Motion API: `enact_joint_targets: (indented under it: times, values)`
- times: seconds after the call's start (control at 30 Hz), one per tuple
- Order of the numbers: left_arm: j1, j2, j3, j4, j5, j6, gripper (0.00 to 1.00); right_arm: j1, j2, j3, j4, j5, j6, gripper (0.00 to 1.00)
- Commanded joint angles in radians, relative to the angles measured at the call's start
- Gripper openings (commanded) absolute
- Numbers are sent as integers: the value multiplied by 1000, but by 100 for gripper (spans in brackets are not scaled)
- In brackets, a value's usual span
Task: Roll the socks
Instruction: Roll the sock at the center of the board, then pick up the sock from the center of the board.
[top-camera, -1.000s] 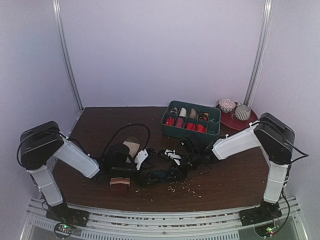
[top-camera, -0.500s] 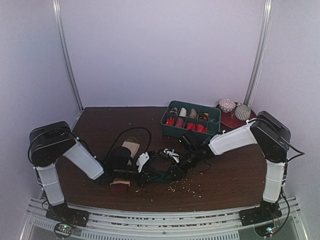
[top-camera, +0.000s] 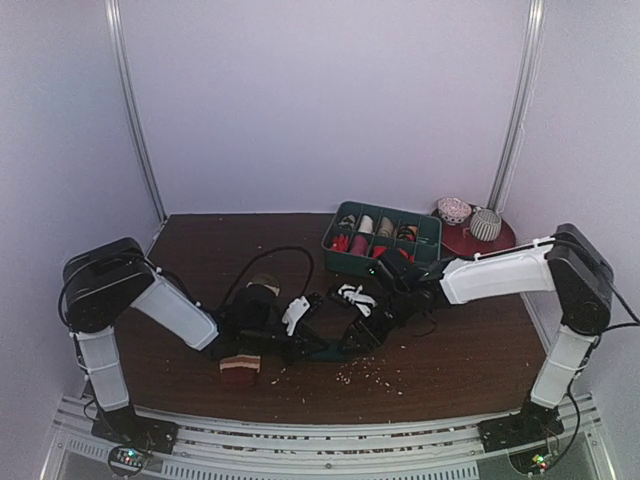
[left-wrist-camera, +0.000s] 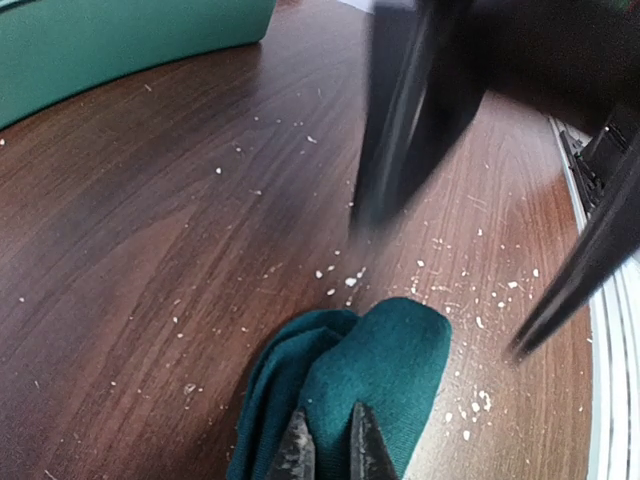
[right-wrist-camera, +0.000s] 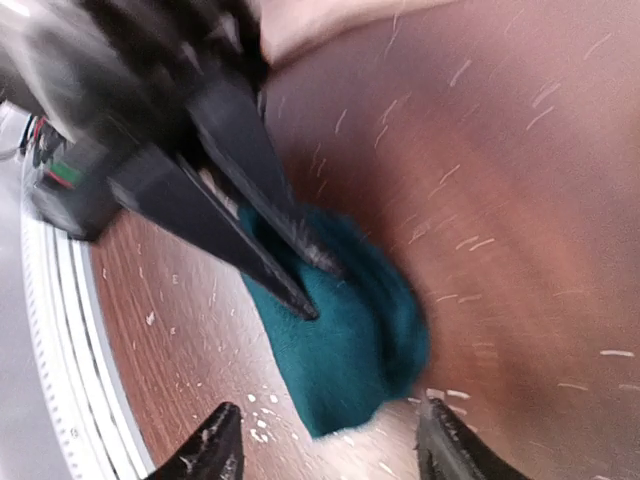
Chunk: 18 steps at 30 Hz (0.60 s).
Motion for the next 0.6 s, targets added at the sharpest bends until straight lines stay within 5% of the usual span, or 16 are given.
enact_joint_targets:
  times: [0.0, 0.13, 0.27, 0.43, 0.57]
  values:
    - [2, 63, -12, -223, -22, -29, 0, 2, -206, -26, 14, 270, -46, 62]
    - [2, 76, -11, -221, -16, -39, 0, -2, -302, -24, -18, 492, -104, 69]
    - [2, 96, -5, -218, -13, -40, 0, -20, -373, -43, 36, 626, -72, 99]
    - [2, 106, -5, -201, -12, -41, 0, -34, -448, -124, 146, 682, 13, 100]
    - [2, 111, 0, -199, -7, -41, 0, -36, -408, -149, 120, 544, -33, 96]
